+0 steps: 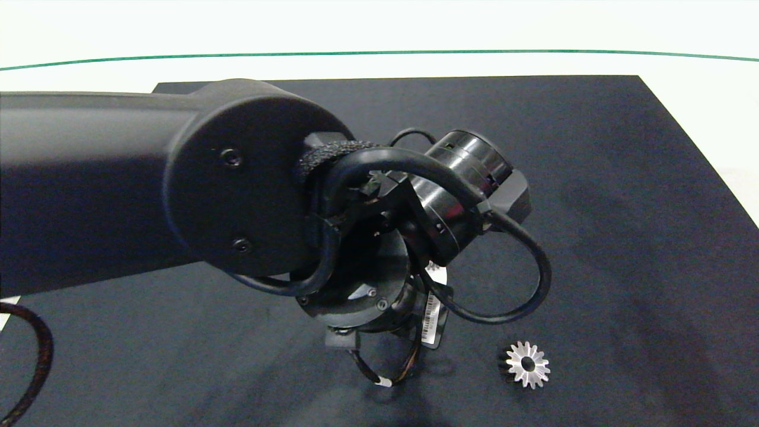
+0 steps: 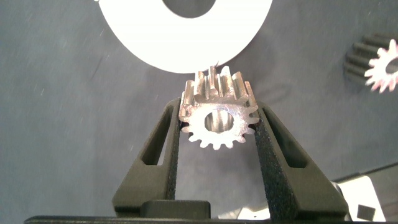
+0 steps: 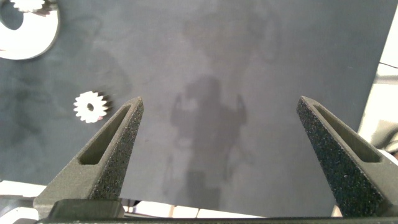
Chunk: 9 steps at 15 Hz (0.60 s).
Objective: Remove an incorrectly installed larger gear and replace it with the correct smaller gear
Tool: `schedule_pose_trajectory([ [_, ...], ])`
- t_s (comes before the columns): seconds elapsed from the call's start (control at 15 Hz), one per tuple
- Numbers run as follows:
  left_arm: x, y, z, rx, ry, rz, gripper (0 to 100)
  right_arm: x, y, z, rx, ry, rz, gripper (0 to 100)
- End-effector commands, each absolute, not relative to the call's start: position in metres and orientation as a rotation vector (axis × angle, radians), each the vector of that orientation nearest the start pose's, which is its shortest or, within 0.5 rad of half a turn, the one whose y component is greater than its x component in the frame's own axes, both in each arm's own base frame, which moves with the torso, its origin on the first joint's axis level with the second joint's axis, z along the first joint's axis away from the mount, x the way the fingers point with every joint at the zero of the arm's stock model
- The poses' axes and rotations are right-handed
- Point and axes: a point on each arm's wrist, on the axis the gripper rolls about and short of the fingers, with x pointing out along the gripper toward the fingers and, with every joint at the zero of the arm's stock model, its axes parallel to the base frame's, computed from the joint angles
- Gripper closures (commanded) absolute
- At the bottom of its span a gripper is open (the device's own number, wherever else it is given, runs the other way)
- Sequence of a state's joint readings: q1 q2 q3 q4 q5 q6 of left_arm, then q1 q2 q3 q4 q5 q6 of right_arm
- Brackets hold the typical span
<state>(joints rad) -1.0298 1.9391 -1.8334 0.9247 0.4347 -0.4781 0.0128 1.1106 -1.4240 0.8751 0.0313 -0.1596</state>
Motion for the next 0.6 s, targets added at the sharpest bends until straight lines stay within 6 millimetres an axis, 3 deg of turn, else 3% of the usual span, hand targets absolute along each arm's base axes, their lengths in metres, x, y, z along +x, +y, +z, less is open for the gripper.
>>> schedule_pose_trajectory([
  [0.07,0.195,-0.303,0.241,0.297,0.87,-0.34,81,0.101,-0.001,0.339,-0.146,0.574,0.067,0],
  [0.6,0.213,-0.299,0.23,0.354,0.921,-0.291,81,0.101,0.0,0.339,-0.151,0.575,0.073,0],
])
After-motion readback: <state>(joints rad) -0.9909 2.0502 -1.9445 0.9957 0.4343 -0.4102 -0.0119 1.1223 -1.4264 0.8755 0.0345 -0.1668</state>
